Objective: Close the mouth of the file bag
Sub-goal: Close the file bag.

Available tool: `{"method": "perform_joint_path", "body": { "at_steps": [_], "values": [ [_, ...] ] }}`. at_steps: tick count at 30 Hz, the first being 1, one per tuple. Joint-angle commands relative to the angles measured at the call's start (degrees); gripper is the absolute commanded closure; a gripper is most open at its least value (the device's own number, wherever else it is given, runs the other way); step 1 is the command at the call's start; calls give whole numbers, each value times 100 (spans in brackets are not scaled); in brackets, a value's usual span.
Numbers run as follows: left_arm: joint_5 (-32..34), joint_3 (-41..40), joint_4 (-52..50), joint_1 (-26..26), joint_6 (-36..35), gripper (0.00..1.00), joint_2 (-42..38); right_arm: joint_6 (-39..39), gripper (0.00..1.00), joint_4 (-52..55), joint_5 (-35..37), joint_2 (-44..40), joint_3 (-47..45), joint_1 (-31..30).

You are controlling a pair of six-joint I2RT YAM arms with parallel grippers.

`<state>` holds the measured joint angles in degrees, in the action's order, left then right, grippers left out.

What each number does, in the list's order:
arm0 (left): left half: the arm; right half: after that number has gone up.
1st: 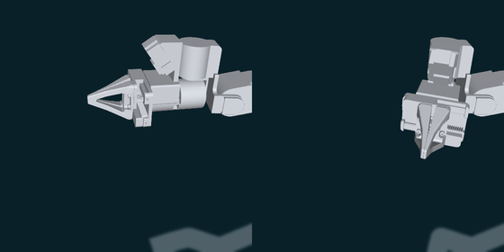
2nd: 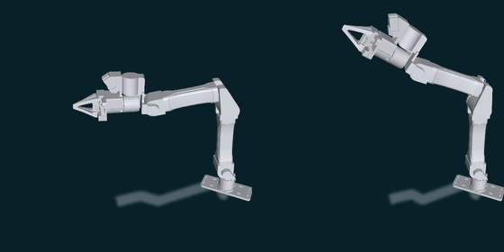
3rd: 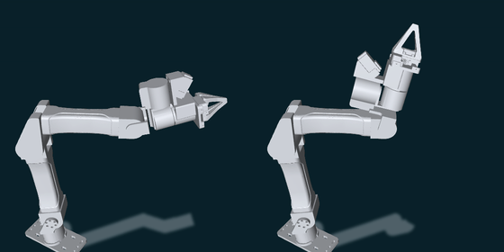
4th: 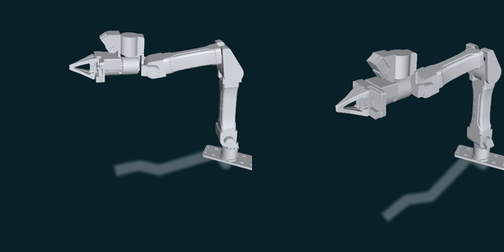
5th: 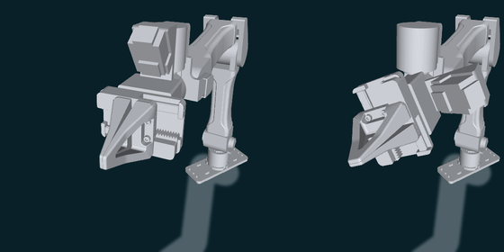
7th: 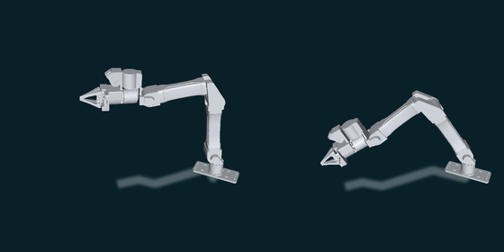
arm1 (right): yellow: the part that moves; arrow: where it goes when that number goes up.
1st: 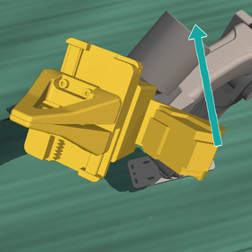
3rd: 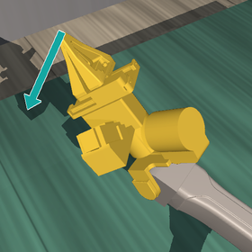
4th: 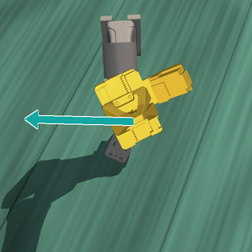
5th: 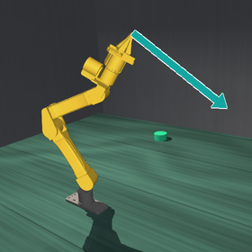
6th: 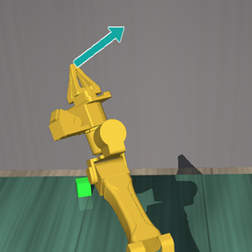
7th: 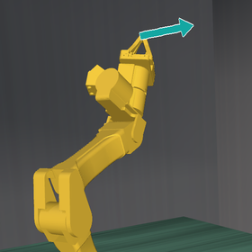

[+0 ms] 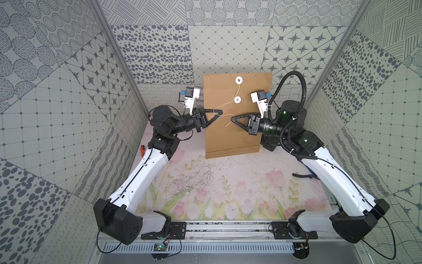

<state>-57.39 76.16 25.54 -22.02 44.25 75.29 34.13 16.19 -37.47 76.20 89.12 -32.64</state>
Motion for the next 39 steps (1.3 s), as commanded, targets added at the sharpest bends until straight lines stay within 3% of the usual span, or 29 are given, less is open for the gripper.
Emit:
{"method": "perform_joint_path", "body": {
  "at_steps": [1,23,39],
  "values": [
    [-651,86,65,53,-368,100,-97,-2,100,76,52,-97,43,101],
    [-1196,96,-1065,61,-1529,100,-212,76,100,694,176,-571,-386,929],
    [-1381,-9,-500,110,-1118,100,-226,194,100,696,331,-747,-847,1370]
  ]
}}
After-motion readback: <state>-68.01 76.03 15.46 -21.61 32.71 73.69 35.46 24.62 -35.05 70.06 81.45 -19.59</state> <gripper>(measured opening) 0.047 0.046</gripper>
